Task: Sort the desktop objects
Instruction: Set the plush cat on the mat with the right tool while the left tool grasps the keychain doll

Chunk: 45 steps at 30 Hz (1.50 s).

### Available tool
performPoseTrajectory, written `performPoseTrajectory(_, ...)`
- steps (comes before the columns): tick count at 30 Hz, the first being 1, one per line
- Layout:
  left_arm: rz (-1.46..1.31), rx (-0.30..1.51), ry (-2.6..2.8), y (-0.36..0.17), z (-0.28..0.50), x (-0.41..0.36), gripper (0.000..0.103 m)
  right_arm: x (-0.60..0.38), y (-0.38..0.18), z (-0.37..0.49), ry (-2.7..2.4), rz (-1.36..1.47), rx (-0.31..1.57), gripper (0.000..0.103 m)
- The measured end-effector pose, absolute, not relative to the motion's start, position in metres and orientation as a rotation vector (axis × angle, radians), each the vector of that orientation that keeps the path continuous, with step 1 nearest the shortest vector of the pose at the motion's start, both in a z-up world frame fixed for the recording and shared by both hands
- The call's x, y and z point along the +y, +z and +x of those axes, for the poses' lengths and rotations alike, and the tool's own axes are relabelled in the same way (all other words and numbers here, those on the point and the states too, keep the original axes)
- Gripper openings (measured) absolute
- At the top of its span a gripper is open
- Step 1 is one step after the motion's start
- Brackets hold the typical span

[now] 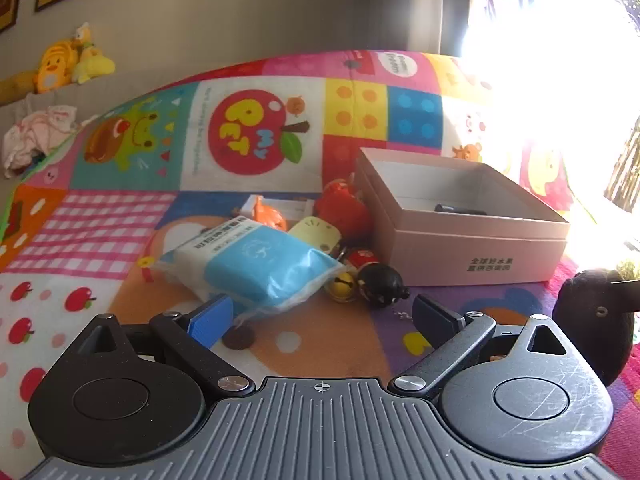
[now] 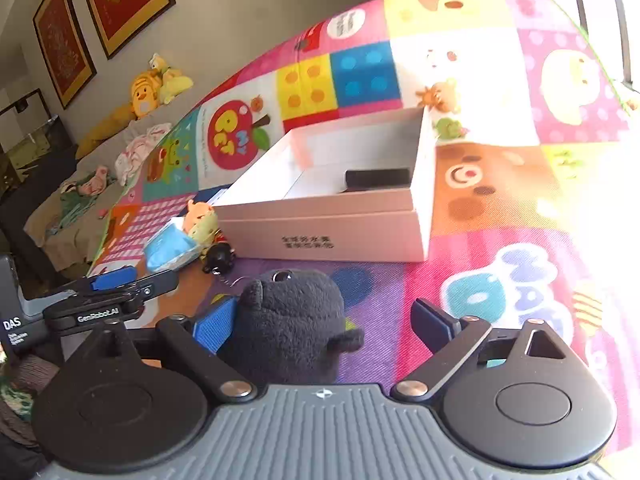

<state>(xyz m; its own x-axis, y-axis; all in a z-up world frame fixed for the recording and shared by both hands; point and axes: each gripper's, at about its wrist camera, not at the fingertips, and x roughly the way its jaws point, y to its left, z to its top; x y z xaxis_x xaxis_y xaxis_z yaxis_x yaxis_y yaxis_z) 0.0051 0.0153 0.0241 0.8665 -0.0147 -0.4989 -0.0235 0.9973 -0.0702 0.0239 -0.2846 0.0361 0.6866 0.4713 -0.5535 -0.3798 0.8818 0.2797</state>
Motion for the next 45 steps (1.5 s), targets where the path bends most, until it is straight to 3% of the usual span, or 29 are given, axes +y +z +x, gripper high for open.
performPoseTrajectory(5, 0.038, 0.544, -0.038, 0.028, 0.02, -0.016, 0.081, -0.309, 0.038, 0.017, 0.435, 0.249, 0.576, 0.102)
performPoseTrajectory(9, 0.084, 0.579, -0.045, 0.021, 0.041, -0.032, 0.08, -0.322, 0.03, 0.014, 0.4, 0.342, 0.553, 0.103)
performPoseTrajectory(15, 0.101, 0.647, -0.02, 0.01, 0.064, -0.036, 0.056, -0.335, 0.007, 0.017, 0.374, 0.463, 0.587, 0.103)
performPoseTrajectory(16, 0.109, 0.648, -0.018, 0.009, 0.064, -0.035, 0.045, -0.336, 0.005, 0.017, 0.373, 0.479, 0.591, 0.103)
performPoseTrajectory(17, 0.11, 0.65, -0.024, 0.009, 0.063, -0.034, 0.043, -0.336, 0.005, 0.018, 0.372, 0.484, 0.588, 0.103)
performPoseTrajectory(32, 0.063, 0.689, -0.205, 0.012, -0.033, -0.037, 0.047, -0.333, 0.002, 0.017, 0.341, 0.475, 0.596, 0.103)
performPoseTrajectory(45, -0.011, 0.663, -0.358, 0.018, -0.037, -0.053, 0.086, -0.333, 0.027, -0.018, 0.36, 0.286, 0.524, 0.103)
